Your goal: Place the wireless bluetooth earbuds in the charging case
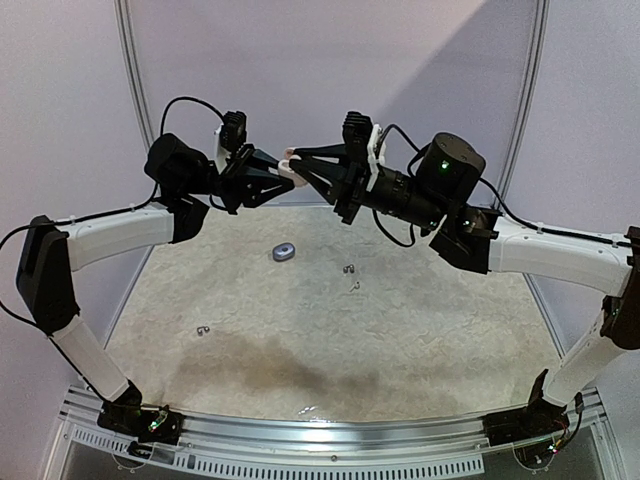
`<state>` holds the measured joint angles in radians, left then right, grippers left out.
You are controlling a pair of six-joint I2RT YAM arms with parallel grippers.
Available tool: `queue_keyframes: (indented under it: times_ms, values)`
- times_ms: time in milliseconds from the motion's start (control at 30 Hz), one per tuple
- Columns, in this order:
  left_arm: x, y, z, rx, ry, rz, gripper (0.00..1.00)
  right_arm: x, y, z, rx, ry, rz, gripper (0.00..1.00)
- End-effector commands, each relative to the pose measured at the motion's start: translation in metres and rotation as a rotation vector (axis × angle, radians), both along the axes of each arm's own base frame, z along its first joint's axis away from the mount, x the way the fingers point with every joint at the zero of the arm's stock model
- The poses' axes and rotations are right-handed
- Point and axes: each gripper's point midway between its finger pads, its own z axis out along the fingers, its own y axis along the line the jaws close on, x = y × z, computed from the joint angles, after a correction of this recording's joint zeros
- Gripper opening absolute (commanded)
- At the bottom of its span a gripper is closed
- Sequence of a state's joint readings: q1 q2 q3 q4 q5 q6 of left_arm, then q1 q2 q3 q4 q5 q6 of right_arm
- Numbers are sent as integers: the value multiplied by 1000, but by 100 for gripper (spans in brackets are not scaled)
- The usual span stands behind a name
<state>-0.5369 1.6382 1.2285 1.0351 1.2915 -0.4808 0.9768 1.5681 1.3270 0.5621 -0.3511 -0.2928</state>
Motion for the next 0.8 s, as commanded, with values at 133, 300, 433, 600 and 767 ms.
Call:
queue_keyframes:
  times_ms: [133,300,433,600,767]
  values:
    - [-2,1,6,-30,-43,3,0,24,7,-41,-96,94,-72,22]
    - [-2,1,6,-29,-43,3,0,26,7,-40,-92,101,-81,24]
    - [-1,1,6,-27,-38,4,0,28,5,-34,-82,99,-95,24]
    - [1,0,4,-21,-17,9,0,21,6,-25,-91,76,-61,30]
    - [8,0,2,-20,22,40,0,12,2,-6,-78,39,-36,40]
